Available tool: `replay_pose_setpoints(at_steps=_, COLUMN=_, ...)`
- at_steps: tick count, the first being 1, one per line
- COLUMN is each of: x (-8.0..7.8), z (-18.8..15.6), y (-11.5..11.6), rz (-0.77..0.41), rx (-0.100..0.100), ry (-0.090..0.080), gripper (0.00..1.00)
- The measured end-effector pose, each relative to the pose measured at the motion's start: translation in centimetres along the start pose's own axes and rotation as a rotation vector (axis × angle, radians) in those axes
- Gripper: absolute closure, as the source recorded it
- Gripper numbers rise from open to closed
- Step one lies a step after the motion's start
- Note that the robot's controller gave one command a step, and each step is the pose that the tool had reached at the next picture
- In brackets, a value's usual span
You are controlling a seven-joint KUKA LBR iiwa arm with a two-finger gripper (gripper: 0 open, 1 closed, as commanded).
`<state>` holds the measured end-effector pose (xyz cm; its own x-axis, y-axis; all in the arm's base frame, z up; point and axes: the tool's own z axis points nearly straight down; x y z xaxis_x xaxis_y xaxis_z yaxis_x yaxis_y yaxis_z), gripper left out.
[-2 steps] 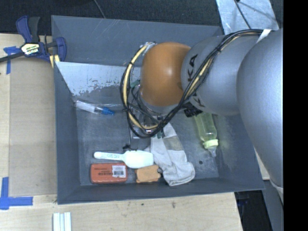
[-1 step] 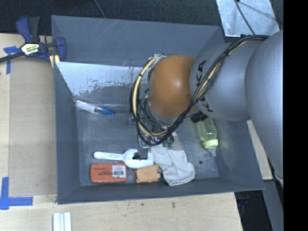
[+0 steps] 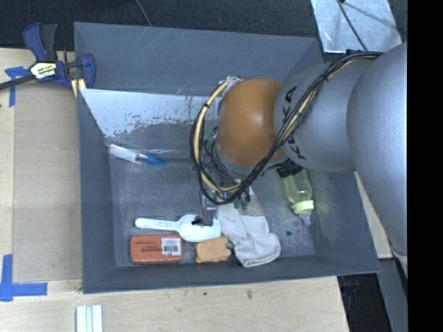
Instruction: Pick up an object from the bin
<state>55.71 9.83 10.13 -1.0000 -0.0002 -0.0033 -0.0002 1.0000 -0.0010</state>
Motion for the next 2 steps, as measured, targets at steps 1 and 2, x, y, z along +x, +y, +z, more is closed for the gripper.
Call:
replay_pose_setpoints(at_steps=1, x=2.0, z=1.6, y=0.2, rz=-0.161, rx=-0.001, ry=0.001, gripper=0.00)
replay_pose_setpoints(at_steps=2, x=4.4, z=-0.7, y=2.3, rz=-0.176, rx=-0.001, ry=0.003, gripper=0.00)
